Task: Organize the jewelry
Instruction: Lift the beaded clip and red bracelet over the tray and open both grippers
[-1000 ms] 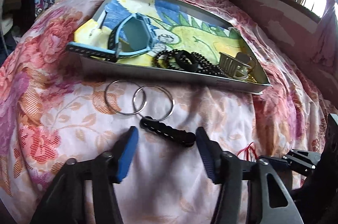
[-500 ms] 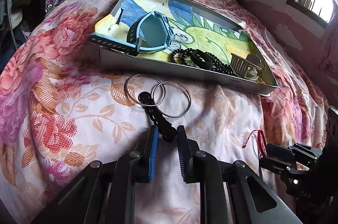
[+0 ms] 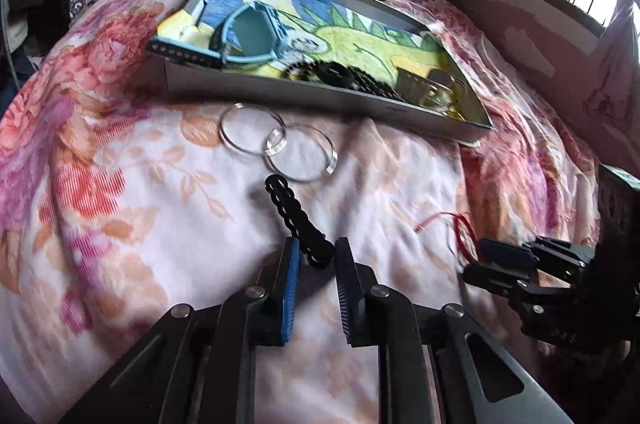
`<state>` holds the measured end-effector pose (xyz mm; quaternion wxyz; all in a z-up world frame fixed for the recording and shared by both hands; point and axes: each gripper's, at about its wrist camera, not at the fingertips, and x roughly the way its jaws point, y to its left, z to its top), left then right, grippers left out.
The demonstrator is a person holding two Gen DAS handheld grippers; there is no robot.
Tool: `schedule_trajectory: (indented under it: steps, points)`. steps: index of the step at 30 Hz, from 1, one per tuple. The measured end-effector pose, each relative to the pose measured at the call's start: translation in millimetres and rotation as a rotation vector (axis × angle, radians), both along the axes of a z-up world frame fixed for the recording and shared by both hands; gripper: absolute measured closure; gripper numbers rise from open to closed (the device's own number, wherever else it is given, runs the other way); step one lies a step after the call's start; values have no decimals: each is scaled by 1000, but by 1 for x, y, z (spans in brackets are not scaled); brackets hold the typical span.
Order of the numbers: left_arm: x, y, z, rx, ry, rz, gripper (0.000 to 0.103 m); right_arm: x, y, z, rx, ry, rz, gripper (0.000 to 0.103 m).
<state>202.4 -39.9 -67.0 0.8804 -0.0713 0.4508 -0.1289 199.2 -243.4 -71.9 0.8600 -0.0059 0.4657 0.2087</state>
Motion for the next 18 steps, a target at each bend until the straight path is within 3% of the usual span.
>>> schedule_trajectory:
  steps: [9,13,16,18]
  points:
    - [-36,-10,-5,-49,45,-18,86,-10,-3,2,21,20,22,69]
    - [-49,-6,-4,-64,46,-9,86,-15,3,3,-23,-8,27,69]
    - [-54,-5,-3,-66,40,1,86,-19,10,4,-49,-31,53,81]
    - [-55,-5,-4,-66,38,4,86,-22,12,6,-59,-43,64,83]
